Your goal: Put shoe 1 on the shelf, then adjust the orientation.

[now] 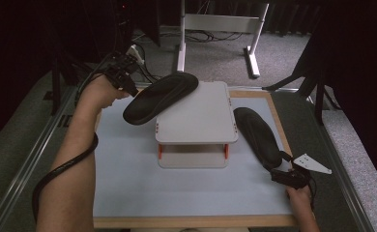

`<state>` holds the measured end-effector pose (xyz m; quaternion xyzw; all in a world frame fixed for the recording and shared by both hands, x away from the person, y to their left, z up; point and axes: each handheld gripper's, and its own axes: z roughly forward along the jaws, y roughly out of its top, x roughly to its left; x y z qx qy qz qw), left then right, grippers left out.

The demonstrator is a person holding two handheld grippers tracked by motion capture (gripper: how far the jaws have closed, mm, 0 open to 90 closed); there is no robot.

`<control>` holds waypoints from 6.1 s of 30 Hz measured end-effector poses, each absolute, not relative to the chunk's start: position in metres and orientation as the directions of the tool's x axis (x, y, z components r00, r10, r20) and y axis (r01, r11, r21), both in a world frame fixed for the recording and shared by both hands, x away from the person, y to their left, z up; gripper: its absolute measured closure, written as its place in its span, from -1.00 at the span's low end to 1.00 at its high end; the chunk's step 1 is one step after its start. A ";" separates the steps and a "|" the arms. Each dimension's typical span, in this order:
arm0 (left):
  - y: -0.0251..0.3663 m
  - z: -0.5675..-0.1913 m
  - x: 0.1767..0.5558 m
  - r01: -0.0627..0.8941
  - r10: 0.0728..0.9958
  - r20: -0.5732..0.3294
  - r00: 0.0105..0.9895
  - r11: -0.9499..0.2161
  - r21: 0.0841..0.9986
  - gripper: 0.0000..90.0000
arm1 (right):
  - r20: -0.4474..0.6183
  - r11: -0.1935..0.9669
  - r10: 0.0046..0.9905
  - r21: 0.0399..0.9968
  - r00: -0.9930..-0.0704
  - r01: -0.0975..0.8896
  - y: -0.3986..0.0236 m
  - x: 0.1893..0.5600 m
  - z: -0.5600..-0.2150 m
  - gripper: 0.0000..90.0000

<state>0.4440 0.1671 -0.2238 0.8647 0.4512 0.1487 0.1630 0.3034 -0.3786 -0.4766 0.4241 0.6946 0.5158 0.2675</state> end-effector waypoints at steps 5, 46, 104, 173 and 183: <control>0.178 -0.231 0.448 0.751 0.846 0.101 0.523 -0.514 0.415 1.00 | 0.067 0.107 0.865 0.944 -0.497 0.313 -0.378 0.303 -0.477 -0.71; 0.134 -0.268 0.419 0.639 0.686 -0.068 0.725 -0.632 0.438 1.00 | 0.074 0.104 0.865 0.942 -0.497 0.320 -0.378 0.304 -0.477 -0.71; 0.235 -0.409 0.340 0.461 0.786 -0.095 0.611 -0.255 0.850 -0.84 | 0.060 0.115 0.871 0.939 -0.487 0.323 -0.377 0.304 -0.477 -0.71; 0.255 -0.490 0.275 0.155 0.899 0.013 0.437 -0.089 0.984 -0.84 | 0.048 0.307 0.821 0.803 -0.569 0.511 -0.384 0.320 -0.448 -0.62; 0.256 -0.490 0.275 0.159 0.899 0.006 0.438 -0.084 0.984 -0.84 | 0.008 0.425 0.782 0.725 -0.623 0.543 -0.376 0.339 -0.426 -0.57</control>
